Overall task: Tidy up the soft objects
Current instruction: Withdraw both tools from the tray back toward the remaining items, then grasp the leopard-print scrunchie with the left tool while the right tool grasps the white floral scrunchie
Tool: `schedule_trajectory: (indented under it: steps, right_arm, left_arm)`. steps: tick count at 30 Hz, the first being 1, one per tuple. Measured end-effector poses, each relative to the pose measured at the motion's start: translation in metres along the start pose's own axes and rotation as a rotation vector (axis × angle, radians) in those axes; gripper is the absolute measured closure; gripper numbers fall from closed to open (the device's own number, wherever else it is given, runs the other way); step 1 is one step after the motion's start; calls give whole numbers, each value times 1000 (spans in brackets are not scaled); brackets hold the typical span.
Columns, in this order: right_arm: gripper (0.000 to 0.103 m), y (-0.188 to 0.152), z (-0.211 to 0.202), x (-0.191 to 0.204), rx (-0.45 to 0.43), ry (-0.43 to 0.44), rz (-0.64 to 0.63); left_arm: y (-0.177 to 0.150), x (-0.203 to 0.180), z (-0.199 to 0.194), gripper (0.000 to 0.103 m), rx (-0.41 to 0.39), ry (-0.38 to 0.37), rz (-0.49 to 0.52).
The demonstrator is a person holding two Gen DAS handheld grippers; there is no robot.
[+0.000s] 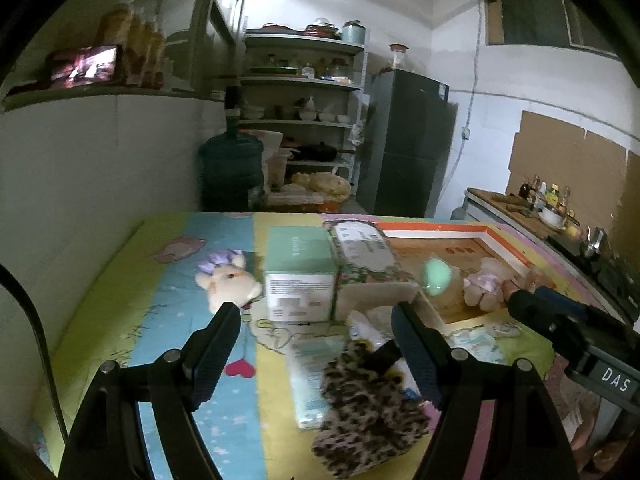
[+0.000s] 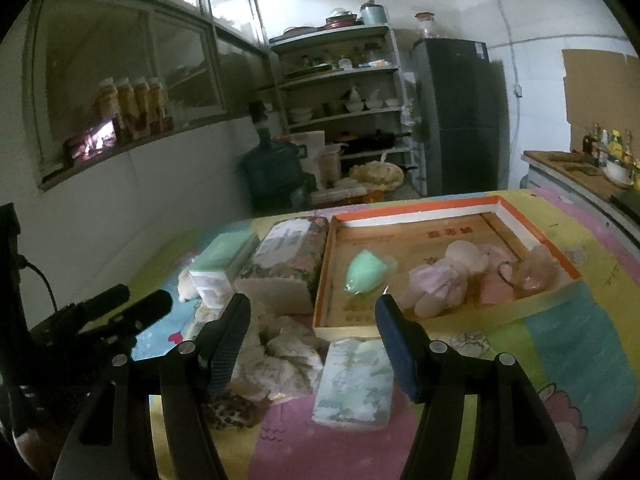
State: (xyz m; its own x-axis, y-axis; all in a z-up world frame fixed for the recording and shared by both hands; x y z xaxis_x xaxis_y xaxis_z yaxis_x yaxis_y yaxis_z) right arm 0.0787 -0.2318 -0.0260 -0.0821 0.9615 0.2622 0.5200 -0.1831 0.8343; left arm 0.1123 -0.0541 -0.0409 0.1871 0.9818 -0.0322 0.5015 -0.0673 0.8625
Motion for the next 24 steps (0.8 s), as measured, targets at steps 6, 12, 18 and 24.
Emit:
schedule_trajectory:
  steps: [6, 12, 18, 24]
  right_arm:
    - [36, -9, 4, 10, 15, 9, -21]
    - [36, -21, 14, 15, 51, 32, -38]
    - [36, -27, 22, 18, 75, 41, -48]
    - [36, -32, 28, 20, 90, 50, -56]
  left_arm:
    - [-6, 26, -6, 26, -6, 20, -37]
    - [-22, 37, -10, 26, -4, -31, -59]
    - [-50, 17, 2, 25, 57, -127, -33]
    - [-71, -8, 20, 30, 122, -204, -15]
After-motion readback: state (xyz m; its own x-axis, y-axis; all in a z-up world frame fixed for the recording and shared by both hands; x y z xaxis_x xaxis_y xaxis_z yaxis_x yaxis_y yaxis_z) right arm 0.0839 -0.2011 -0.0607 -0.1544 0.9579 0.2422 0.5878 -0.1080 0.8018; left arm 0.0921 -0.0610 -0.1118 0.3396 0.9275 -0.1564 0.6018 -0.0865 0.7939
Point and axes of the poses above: each gripper's, at about its wrist camera, not at the fingertips, and z roughly the way its jaws point, x to its left, y to its top, the point moved 8 cm from there along z, roughly the way its jaws point, and after that the axes turned 4 degrees about z, right-handed, at the moved point
